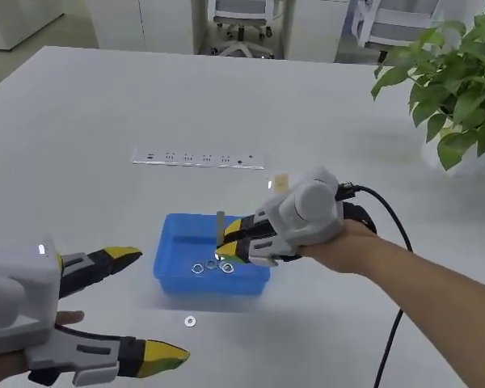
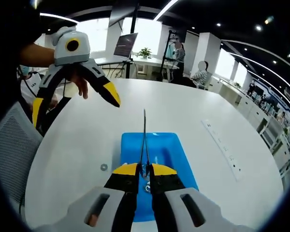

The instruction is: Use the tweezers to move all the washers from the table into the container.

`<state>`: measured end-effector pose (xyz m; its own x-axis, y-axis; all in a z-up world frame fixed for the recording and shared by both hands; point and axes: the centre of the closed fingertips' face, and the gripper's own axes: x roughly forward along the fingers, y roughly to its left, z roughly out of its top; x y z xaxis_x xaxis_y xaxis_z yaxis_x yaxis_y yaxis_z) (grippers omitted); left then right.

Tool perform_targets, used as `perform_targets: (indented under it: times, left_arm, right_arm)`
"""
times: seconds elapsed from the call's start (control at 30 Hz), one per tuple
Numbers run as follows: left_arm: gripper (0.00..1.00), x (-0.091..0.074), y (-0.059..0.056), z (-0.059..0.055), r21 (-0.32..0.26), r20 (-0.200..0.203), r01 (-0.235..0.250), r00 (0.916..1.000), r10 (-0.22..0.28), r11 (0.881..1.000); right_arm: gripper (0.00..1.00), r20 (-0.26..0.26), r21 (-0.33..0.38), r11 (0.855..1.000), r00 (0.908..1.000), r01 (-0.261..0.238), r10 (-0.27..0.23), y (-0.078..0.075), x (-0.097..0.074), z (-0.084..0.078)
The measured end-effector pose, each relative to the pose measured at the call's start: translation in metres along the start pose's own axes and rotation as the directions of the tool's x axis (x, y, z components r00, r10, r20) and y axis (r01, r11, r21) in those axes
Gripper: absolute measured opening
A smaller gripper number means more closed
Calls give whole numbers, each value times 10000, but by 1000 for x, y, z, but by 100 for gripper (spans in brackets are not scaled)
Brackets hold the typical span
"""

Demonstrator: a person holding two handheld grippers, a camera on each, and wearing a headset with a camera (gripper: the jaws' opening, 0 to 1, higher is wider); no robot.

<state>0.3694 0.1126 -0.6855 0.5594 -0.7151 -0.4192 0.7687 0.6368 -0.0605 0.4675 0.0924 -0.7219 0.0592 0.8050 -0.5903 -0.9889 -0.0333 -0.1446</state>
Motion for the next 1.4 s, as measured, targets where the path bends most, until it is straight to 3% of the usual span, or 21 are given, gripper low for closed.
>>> perform_targets:
  times: [0.9,1.4]
  left_arm:
    - [98,11,7,0,-87,-127,-91,9999,90,9999]
    - [79,23,25,5,-60,-217,23,9998,-25,10000]
  right_arm:
    - [10,47,383,9990,9997,237,-239,-28,24,-31]
    - [10,-28,400,9992,10000,66,-65,-27,30,-38]
